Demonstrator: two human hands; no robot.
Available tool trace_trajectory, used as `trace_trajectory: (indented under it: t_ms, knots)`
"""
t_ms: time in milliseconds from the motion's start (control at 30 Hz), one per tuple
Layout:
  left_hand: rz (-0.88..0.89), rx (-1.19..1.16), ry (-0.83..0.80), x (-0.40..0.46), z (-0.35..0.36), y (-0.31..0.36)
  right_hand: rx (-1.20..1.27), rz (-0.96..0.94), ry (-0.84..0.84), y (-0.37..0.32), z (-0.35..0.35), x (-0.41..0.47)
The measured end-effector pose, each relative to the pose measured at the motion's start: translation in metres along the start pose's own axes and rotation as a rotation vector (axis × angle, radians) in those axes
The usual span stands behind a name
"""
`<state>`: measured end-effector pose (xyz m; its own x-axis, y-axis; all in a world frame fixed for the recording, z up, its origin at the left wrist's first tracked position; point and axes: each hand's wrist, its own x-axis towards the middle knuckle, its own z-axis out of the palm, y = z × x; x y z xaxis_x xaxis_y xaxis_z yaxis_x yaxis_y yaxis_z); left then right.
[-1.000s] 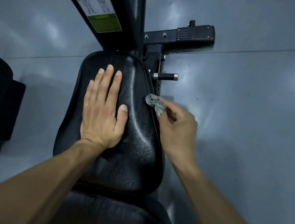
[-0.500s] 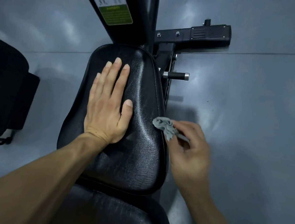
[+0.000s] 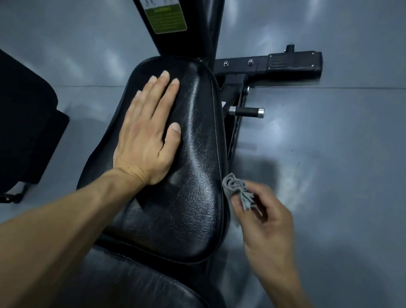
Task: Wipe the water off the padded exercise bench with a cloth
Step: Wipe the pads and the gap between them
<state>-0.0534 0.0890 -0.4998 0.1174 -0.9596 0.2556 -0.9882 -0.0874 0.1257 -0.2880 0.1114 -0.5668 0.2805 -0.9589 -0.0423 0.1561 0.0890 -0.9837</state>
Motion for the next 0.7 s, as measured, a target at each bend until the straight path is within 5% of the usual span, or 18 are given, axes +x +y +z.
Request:
trace_trajectory:
  t_ms: [200, 433, 700]
  knots:
    - [-0.005, 0.005, 0.033, -0.001, 0.003, -0.002, -0.149, -0.223, 0.016, -0.001, 0.024, 0.097]
    - [-0.008, 0.011, 0.059, -0.003, 0.005, -0.004, -0.09, -0.29, -0.1, 0.017, -0.005, -0.007]
    - [-0.017, -0.01, 0.09, -0.001, 0.01, -0.008, -0.137, -0.394, -0.114, 0.017, -0.004, 0.064]
